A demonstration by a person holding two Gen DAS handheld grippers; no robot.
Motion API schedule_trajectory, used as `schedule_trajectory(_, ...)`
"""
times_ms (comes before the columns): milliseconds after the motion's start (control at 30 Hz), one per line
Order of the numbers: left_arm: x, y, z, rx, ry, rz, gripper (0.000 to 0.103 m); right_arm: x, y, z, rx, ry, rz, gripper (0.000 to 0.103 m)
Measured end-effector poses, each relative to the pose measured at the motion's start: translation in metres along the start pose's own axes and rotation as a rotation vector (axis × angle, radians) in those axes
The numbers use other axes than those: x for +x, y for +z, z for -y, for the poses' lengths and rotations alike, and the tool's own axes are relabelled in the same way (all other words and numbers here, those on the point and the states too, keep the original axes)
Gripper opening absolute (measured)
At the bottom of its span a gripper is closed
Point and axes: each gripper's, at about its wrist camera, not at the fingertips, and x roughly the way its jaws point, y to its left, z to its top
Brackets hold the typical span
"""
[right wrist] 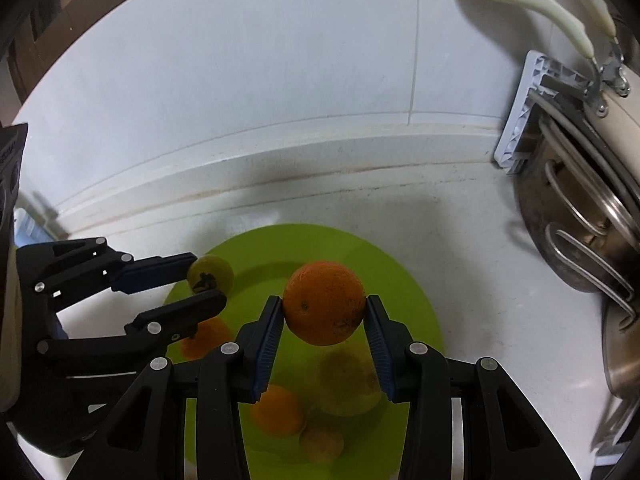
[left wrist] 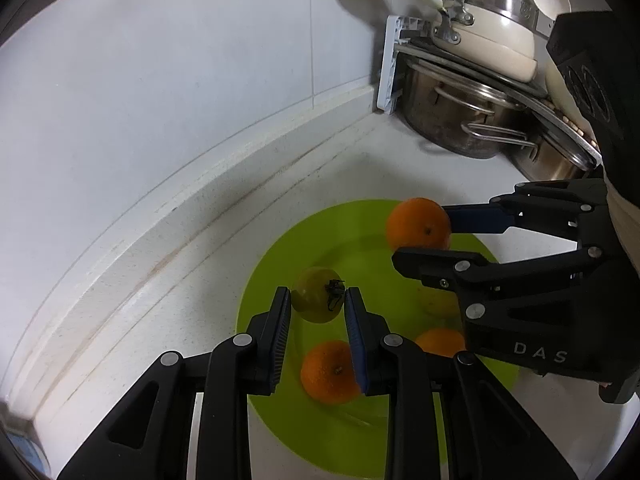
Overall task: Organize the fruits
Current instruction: 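Carry the held fruits over the green plate with both tools, then open both tools to drop the fruits onto the green plate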
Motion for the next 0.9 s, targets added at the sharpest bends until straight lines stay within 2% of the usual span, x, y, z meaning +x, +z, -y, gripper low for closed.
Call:
schedule_trajectory(200, 0.009, 0.0, -0.001, 0.007, 0.001, -0.011, 0.028, 0.012, -0.002, 0.002, 0.009, 0.007, -0.027, 0.042)
schedule_trajectory(433, 0.004, 0.0, -0.003, 0.0, 0.013, 0.003, 0.036, 0.011, -0.002, 0.002, 0.015, 0.002, -0.019, 0.044)
schedule_trajectory(500, -0.002, -0.002, -0.005, -0.009, 0.016, 0.012, 0.038, 0.006, -0.003, 0.0, 0.015, -0.002, -0.009, 0.047)
schedule_trajectory(900, -0.063, -0.023, -0.001, -0.042, 0.062, 0.098, 0.048, -0.053, -0.025, -0.018, -0.015, -0.035, 0.112, 0.047)
